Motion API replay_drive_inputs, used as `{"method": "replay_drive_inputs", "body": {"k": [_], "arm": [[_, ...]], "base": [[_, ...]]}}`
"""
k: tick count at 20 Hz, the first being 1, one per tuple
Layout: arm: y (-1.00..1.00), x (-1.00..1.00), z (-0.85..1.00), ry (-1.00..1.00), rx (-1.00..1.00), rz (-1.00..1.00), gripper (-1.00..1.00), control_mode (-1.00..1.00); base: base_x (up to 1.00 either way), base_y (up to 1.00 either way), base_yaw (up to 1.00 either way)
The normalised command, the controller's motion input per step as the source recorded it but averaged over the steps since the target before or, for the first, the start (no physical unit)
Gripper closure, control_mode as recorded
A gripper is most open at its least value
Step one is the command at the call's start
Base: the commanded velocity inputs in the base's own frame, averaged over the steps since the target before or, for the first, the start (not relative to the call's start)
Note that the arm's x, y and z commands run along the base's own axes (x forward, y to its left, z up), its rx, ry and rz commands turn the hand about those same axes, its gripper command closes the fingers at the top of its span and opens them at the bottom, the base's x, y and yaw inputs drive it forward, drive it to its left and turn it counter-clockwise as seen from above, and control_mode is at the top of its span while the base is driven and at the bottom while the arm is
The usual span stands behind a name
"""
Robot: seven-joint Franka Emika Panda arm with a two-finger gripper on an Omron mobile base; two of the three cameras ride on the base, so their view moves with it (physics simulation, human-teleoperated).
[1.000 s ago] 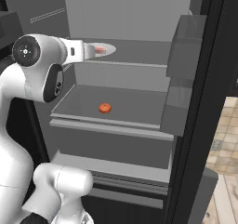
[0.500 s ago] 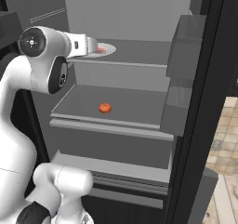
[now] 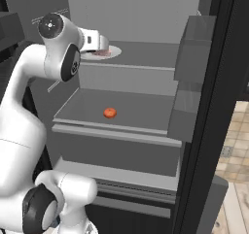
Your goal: Retrieve the steak from the fridge and place it on the cutting board.
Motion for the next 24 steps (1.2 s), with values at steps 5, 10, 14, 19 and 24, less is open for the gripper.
{"method": "replay_drive_inputs", "body": {"k": [5, 10, 14, 19, 24], "arm": [[-0.10, 0.43, -0.08, 0.11, 0.00, 0.06, -1.00, -1.00], [-0.04, 0.34, -0.20, 0.01, 0.00, 0.10, -1.00, -1.00], [0.00, 0.44, -0.13, 0.09, 0.00, 0.13, -1.00, -1.00], [0.00, 0.64, 0.00, 0.23, 0.00, 0.16, -1.00, -1.00], [-0.01, 0.63, 0.00, 0.18, -0.01, 0.13, -1.00, -1.00]], "base": [[0.00, 0.00, 0.00], [0.00, 0.00, 0.00], [0.00, 0.00, 0.00], [0.00, 0.00, 0.00], [0.00, 0.00, 0.00]]}}
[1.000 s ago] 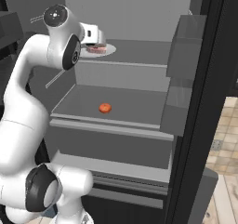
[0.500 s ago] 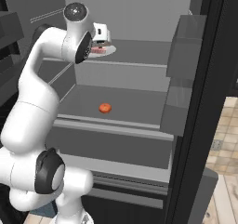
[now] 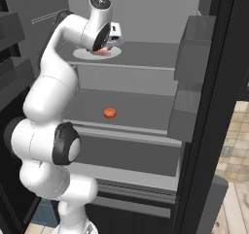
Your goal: Retrieve the steak from the fridge and place it on the cutting board.
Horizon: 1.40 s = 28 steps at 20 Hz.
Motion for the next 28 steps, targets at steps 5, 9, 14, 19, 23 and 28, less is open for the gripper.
{"method": "replay_drive_inputs", "body": {"k": [5, 9, 14, 19, 23, 28], "arm": [[-0.15, 0.51, 0.00, 0.00, 0.00, 0.11, -1.00, -1.00], [-0.01, 0.41, -0.15, 0.05, -0.02, 0.11, -1.00, -1.00], [0.00, 0.42, -0.14, 0.06, -0.02, 0.09, -1.00, -1.00], [0.00, 0.17, -0.07, 0.01, -0.01, 0.11, -1.00, -1.00], [0.05, 0.00, -0.16, 0.00, 0.00, 0.14, -1.00, -1.00], [0.12, 0.00, -0.32, 0.02, 0.00, 0.13, -1.00, -1.00]], "base": [[0.00, 0.00, 0.00], [0.00, 0.00, 0.00], [0.00, 0.00, 0.00], [0.00, 0.00, 0.00], [0.00, 0.00, 0.00], [0.00, 0.00, 0.00]]}}
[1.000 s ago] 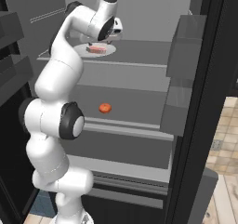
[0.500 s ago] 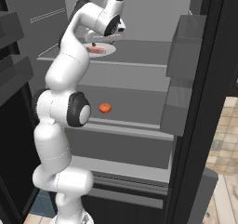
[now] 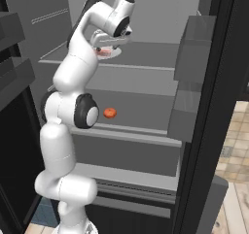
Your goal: Retrieve the steak from the fridge and place it on the cutting board.
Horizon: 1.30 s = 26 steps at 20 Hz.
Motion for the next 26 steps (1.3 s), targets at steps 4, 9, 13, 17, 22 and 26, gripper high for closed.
{"method": "replay_drive_inputs", "body": {"k": [4, 9, 13, 17, 22, 26], "arm": [[0.17, 0.00, -0.34, 0.04, -0.01, 0.12, -1.00, -1.00], [0.20, 0.00, -0.33, 0.06, -0.02, 0.11, -1.00, -1.00], [0.15, 0.00, -0.12, 0.04, 0.00, 0.10, -1.00, -1.00], [0.14, 0.00, -0.08, 0.01, 0.00, 0.08, 1.00, -1.00], [0.04, 0.00, 0.00, 0.00, 0.00, 0.03, 1.00, -1.00], [0.00, 0.00, 0.00, -0.01, 0.00, 0.00, 1.00, -1.00]], "base": [[0.00, 0.00, 0.00], [0.00, 0.00, 0.00], [0.00, 0.00, 0.00], [0.00, 0.00, 0.00], [0.00, 0.00, 0.00], [0.00, 0.00, 0.00]]}}
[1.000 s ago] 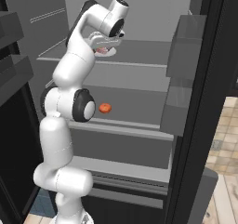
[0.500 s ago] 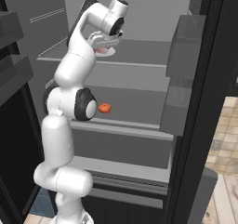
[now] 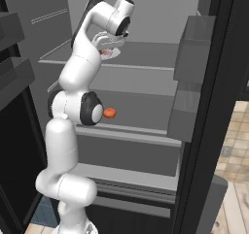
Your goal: Retrieve the steak from the fridge and place it on the cutting board.
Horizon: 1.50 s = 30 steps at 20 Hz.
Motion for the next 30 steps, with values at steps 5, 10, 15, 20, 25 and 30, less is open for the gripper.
{"method": "replay_drive_inputs", "body": {"k": [5, 10, 15, 20, 25, 30], "arm": [[0.00, -0.12, 0.12, -0.08, 0.00, -0.04, 1.00, -1.00], [-0.04, -0.05, 0.08, -0.04, 0.00, -0.23, 1.00, -1.00], [0.00, -0.14, 0.00, -0.01, 0.00, -0.56, 1.00, -1.00], [0.01, -0.59, 0.00, -0.10, 0.00, -0.57, 1.00, -1.00], [0.00, -0.94, -0.05, -0.14, 0.00, -0.43, 1.00, -1.00], [0.00, -0.97, -0.16, -0.10, 0.00, -0.39, 1.00, -1.00]], "base": [[0.00, 0.00, 0.00], [0.00, 0.00, 0.00], [0.00, 0.00, 0.00], [0.00, 0.00, 0.00], [0.00, 0.00, 0.00], [0.00, 0.00, 0.00]]}}
